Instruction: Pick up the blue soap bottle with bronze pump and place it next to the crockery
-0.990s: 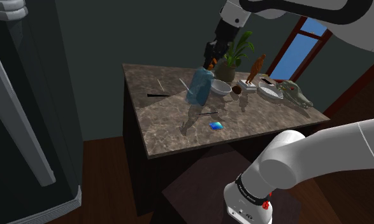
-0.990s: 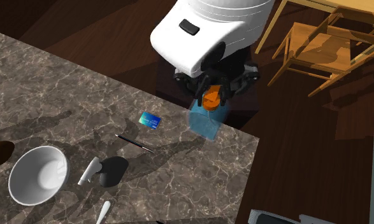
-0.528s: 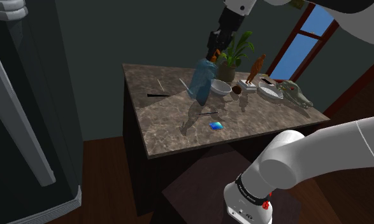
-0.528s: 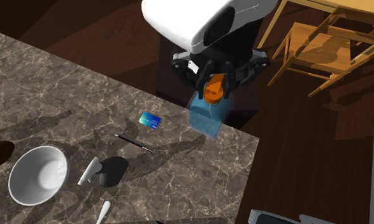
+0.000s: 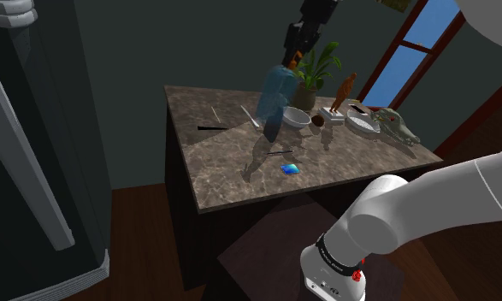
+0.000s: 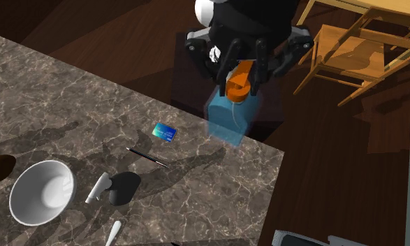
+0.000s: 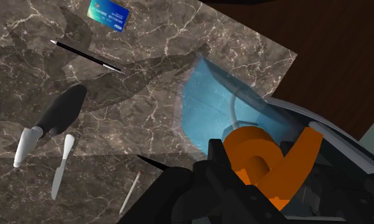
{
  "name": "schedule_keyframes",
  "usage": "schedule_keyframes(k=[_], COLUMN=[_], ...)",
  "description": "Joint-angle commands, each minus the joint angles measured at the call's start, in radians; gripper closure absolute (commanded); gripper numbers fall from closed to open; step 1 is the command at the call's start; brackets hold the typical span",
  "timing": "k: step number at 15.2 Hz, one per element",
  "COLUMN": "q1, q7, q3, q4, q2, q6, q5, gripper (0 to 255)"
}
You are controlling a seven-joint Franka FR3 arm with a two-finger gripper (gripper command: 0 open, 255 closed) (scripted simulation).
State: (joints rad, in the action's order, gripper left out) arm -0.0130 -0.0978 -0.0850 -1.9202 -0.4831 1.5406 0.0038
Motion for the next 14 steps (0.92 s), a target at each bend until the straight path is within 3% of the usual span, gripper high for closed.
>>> schedule_keyframes(k=[1, 4, 14], q1=[0.001, 0.002, -0.060], q7=[0.002, 0.002, -0.238], q3=[0.001, 0.001, -0.184], q4=[0.038, 0.091, 0.055], q2=[0.012, 0.029, 0.091], q6=[-0.027, -0.063, 0.034], q5=[0.001, 0.002, -0.039], gripper=[255, 255, 255])
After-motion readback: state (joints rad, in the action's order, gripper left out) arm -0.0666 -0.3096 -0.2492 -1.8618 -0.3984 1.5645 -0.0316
